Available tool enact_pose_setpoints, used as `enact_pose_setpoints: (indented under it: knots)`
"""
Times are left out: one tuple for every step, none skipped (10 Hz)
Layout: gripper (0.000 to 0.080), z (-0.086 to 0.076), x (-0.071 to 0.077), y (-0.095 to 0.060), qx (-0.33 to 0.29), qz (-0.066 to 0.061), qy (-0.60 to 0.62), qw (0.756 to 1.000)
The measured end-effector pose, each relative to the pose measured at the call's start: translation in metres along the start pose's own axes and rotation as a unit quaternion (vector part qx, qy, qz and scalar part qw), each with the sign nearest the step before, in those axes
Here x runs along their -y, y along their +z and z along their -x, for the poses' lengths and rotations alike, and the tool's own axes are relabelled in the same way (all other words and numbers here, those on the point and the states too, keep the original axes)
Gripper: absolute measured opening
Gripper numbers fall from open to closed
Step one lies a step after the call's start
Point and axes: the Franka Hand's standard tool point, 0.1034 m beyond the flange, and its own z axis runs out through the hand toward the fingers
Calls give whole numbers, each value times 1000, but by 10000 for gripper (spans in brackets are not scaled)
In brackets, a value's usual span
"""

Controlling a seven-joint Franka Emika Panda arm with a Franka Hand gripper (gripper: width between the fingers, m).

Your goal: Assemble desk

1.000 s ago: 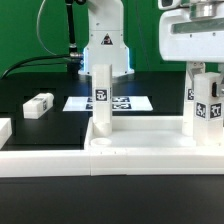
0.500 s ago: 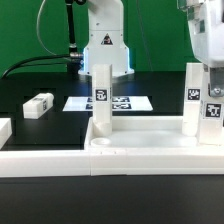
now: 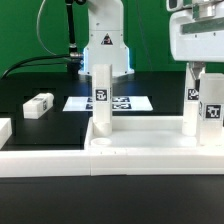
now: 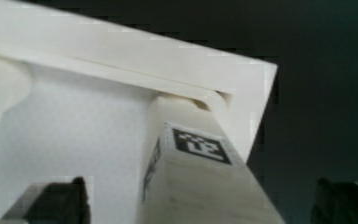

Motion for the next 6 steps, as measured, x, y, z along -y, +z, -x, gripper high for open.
enact_pose_setpoints:
  knots:
    - [644,5,0,0,0,0,-19,1000]
    - [644,3,-1,1,-1,0,-65,998]
    - [649,1,-2,1,-4,2,-106,994]
    - [649,0,-2,1,-5,3,-150,989]
    - [649,-5,1,-2,-9,3,-238,971]
    - [649,-10,5,-6,-16,12,-357,934]
